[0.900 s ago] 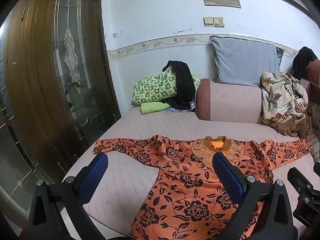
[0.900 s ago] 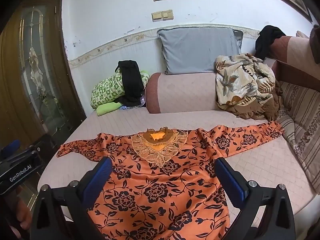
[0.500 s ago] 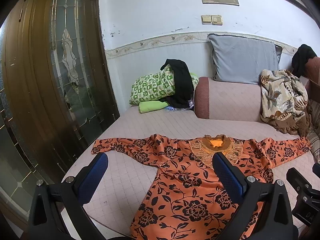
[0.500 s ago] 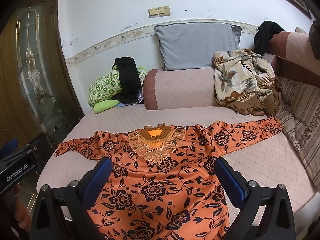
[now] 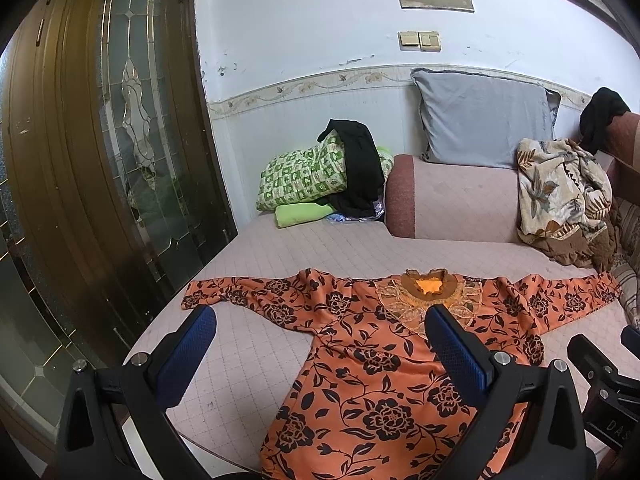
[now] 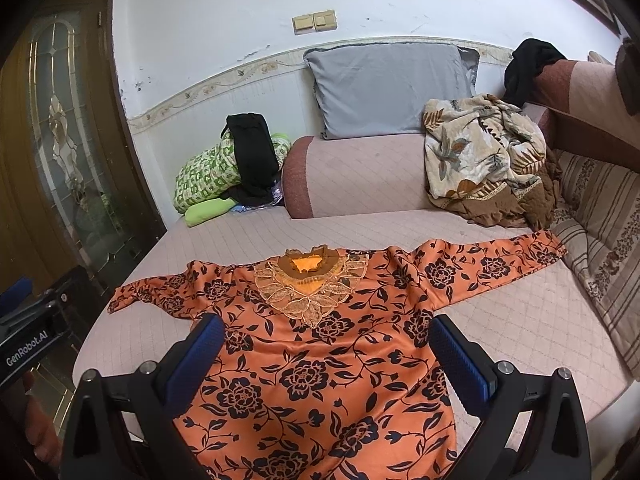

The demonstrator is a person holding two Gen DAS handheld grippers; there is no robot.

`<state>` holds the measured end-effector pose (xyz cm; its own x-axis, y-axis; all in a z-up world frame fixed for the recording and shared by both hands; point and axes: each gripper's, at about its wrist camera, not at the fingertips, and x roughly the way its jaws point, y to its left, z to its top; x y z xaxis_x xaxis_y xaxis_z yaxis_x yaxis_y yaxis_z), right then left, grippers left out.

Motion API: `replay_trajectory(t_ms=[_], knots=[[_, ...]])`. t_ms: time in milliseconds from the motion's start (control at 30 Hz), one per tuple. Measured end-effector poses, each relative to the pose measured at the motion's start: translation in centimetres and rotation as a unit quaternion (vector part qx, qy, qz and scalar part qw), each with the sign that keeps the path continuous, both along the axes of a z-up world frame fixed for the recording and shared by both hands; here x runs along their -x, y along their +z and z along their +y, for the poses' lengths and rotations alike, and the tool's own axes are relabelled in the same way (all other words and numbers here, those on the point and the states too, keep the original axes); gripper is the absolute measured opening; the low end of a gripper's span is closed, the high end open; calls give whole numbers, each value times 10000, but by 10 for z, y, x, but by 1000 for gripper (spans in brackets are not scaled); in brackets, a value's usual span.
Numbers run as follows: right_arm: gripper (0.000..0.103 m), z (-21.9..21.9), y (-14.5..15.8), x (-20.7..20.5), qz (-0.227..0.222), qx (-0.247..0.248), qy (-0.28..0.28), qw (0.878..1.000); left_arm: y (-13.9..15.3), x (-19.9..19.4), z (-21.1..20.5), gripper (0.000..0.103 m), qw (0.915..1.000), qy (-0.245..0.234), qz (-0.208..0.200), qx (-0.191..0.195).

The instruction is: Fold small clothes

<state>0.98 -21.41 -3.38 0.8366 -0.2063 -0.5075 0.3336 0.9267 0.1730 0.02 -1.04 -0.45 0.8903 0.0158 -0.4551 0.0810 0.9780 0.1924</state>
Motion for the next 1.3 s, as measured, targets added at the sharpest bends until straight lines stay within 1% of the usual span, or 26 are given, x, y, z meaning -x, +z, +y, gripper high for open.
replay_trajectory(t_ms=[33, 67, 167, 200, 333, 467, 700, 967, 1300], knots=[[103, 0, 0, 0, 16, -19, 1, 10000, 0, 0, 0, 103, 10000, 8, -75, 13], [103, -1, 0, 1, -60, -14, 17, 10000, 0, 0, 0, 103, 9999, 8, -155, 2], [103, 0, -2, 1, -26, 57, 16, 10000, 0, -1, 1, 103, 9999, 13, -141, 18], [103, 0, -2, 0, 7, 60, 17, 10000, 0, -1, 1, 103, 9995, 4, -145, 268], [103, 0, -6, -3, 70, -26, 35, 10000, -2, -4, 2, 103, 9998, 9, -49, 192], [103, 1, -8, -7, 165, -77, 47, 9998, -4, -7, 3, 103, 9998, 17, 60, 207], [103, -4, -13, -9, 180, -162, 9, 9997, -8, -9, -1, 103, 9999, 3, 85, 143], [103, -8, -18, -12, 198, -126, -27, 9997, -11, -12, -2, 103, 9998, 3, 105, 176], [103, -14, -25, -16, 234, -228, -70, 9994, -16, -17, -5, 103, 9998, 1, 65, 193]])
